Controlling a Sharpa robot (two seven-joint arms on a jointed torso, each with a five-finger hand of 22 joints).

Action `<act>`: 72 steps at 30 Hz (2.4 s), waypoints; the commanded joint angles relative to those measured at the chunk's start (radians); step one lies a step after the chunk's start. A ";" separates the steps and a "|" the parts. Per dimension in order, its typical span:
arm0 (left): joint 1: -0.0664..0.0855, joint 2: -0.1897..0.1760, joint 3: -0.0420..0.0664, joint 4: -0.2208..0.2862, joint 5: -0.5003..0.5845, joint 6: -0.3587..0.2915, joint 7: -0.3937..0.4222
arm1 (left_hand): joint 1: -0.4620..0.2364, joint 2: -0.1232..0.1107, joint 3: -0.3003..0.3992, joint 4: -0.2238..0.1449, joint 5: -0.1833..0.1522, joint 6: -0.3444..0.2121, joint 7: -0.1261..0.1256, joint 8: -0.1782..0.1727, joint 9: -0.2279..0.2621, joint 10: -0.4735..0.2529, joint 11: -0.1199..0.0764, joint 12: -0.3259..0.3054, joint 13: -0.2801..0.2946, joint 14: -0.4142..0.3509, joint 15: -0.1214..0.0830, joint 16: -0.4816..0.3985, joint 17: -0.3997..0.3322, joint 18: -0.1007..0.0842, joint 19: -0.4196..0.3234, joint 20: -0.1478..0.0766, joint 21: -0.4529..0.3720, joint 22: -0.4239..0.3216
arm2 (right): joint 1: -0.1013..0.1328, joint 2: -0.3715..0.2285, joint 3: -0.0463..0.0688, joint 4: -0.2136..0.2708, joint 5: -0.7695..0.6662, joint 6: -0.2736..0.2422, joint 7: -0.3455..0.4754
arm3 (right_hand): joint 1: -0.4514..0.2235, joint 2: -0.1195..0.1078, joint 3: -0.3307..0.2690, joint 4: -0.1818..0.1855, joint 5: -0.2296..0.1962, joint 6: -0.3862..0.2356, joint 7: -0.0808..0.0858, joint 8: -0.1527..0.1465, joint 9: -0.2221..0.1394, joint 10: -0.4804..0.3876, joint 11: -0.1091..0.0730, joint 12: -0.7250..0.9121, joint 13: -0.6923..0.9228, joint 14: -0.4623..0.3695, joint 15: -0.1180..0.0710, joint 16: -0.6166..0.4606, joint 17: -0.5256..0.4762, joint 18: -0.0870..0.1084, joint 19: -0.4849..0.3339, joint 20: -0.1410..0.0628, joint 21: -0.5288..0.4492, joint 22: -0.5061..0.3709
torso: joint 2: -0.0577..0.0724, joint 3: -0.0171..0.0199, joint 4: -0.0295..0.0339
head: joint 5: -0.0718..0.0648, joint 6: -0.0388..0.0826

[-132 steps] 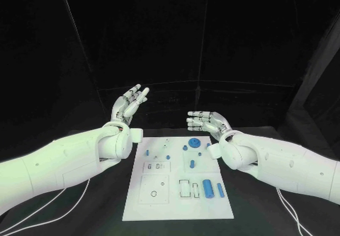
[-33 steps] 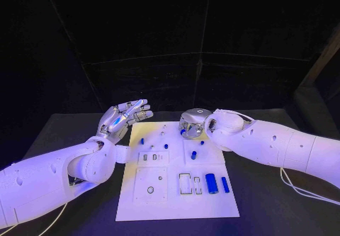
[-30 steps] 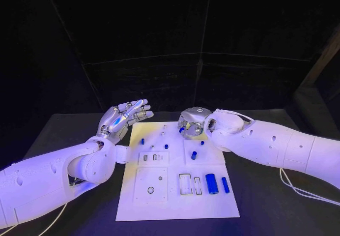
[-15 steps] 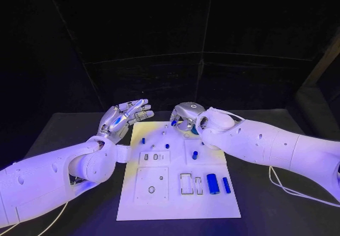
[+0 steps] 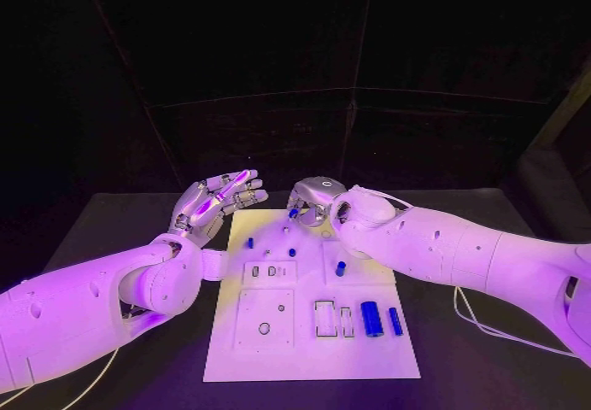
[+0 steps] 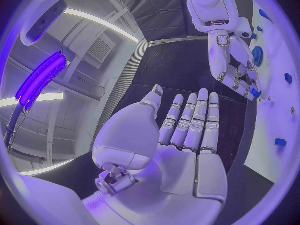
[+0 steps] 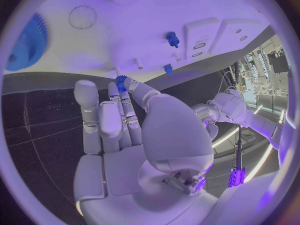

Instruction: Assemble the parts on the task board

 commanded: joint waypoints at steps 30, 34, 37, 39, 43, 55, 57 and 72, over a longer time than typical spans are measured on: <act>0.009 0.001 0.001 0.007 -0.006 0.011 0.002 | -0.001 0.007 0.000 -0.003 0.007 0.006 0.071 -0.002 0.000 0.005 0.003 0.001 -0.001 0.005 0.002 -0.006 -0.002 0.017 0.007 0.000 0.007 -0.001 | 0.005 0.069 0.001 -0.074 -0.048 0.079 -0.066 | -0.018 -0.030 0.016 0.020 -0.015 -0.025 0.007 -0.009 -0.002 -0.028 0.010 -0.008 -0.004 0.021 0.005 0.016 0.007 -0.013 -0.007 0.009 0.014 0.007 | 0.003 0.0001 0.0000 | 0.007 -0.005; 0.010 0.001 0.001 0.006 -0.006 0.012 0.001 | -0.001 0.007 0.000 -0.003 0.006 0.005 0.071 -0.002 0.000 0.004 0.003 0.000 -0.001 0.005 0.002 -0.007 -0.003 0.017 0.007 0.000 0.007 -0.001 | 0.005 0.070 0.001 -0.072 -0.049 0.077 -0.066 | -0.025 -0.038 0.014 0.027 -0.017 -0.031 0.007 -0.009 -0.002 -0.033 0.012 -0.008 -0.004 0.021 0.007 0.017 0.008 -0.013 -0.010 0.011 0.014 0.006 | 0.002 -0.0004 -0.0004 | 0.007 -0.007; 0.010 0.000 0.001 0.006 -0.006 0.012 -0.001 | -0.001 0.007 0.000 -0.003 0.006 0.005 0.071 -0.003 -0.001 0.004 0.003 0.000 -0.001 0.005 0.002 -0.008 -0.003 0.017 0.007 0.000 0.007 -0.001 | 0.005 0.069 0.001 -0.073 -0.048 0.066 -0.066 | -0.050 -0.065 -0.006 0.046 -0.041 -0.083 0.023 -0.013 -0.006 -0.102 0.026 -0.013 -0.010 0.004 0.021 -0.014 -0.045 0.002 -0.062 0.019 -0.041 -0.086 | 0.002 -0.0004 -0.0014 | 0.010 -0.007; 0.010 0.000 0.001 0.006 -0.006 0.012 -0.001 | -0.001 0.007 0.000 -0.003 0.006 0.005 0.071 -0.003 -0.001 0.004 0.003 0.000 -0.001 0.005 0.002 -0.008 -0.003 0.017 0.007 0.000 0.007 -0.001 | 0.005 0.066 0.001 -0.072 -0.047 0.053 -0.067 | -0.053 -0.083 -0.037 0.054 -0.059 -0.156 0.032 -0.011 -0.007 -0.189 0.043 -0.011 -0.010 -0.025 0.033 -0.072 -0.133 0.018 -0.121 0.028 -0.108 -0.188 | 0.002 -0.0006 -0.0017 | 0.010 -0.005; 0.010 -0.002 0.001 0.005 -0.006 0.013 -0.002 | -0.001 0.007 0.000 -0.003 0.006 0.005 0.071 -0.003 -0.001 0.004 0.003 0.000 -0.001 0.005 0.002 -0.008 -0.003 0.017 0.007 0.000 0.007 -0.001 | 0.005 0.047 0.001 -0.055 -0.042 0.016 -0.070 | -0.036 -0.087 -0.115 0.080 -0.054 -0.269 0.029 -0.012 -0.006 -0.269 0.045 0.003 -0.006 -0.054 0.036 -0.133 -0.220 0.022 -0.141 0.037 -0.146 -0.221 | 0.002 0.0006 -0.0018 | 0.009 -0.004; 0.011 -0.013 0.001 0.006 -0.006 0.035 -0.005 | 0.005 0.008 0.005 -0.012 0.007 0.002 0.070 -0.007 -0.001 0.001 0.003 -0.005 -0.002 0.004 0.002 -0.013 -0.006 0.016 0.010 0.000 0.007 -0.004 | 0.028 -0.187 0.025 0.157 0.167 -0.051 -0.089 | -0.023 -0.072 -0.208 0.148 0.009 -0.132 0.026 0.019 0.009 -0.086 0.021 0.137 0.022 0.003 0.016 -0.046 -0.095 0.014 -0.072 0.027 -0.111 -0.178 | -0.002 0.0012 -0.0168 | 0.008 0.005; 0.011 -0.015 0.001 0.006 -0.006 0.037 -0.006 | 0.005 0.008 0.005 -0.012 0.007 0.002 0.070 -0.007 -0.001 0.001 0.003 -0.005 -0.002 0.004 0.002 -0.013 -0.006 0.016 0.010 0.000 0.007 -0.004 | 0.030 -0.230 0.032 0.187 0.199 -0.015 -0.106 | -0.025 -0.086 -0.225 0.155 0.012 -0.113 0.002 0.030 0.011 0.055 -0.012 0.223 0.067 0.031 -0.008 0.040 0.048 -0.005 -0.010 0.011 -0.034 -0.056 | -0.003 0.0028 -0.0214 | 0.009 0.006; 0.011 -0.009 0.000 -0.003 -0.006 0.046 -0.011 | 0.007 0.009 0.007 -0.013 0.007 0.003 0.069 -0.008 -0.001 0.001 0.003 -0.005 -0.001 0.005 0.002 -0.014 -0.007 0.016 0.010 -0.001 0.007 -0.004 | 0.031 -0.292 0.040 0.176 0.271 0.180 -0.133 | 0.071 -0.101 -0.406 0.332 0.071 -0.192 -0.002 0.032 0.001 -0.017 -0.020 0.518 0.418 0.038 -0.018 0.122 0.169 -0.024 0.028 -0.007 0.054 0.057 | -0.001 0.0069 -0.0251 | -0.001 0.003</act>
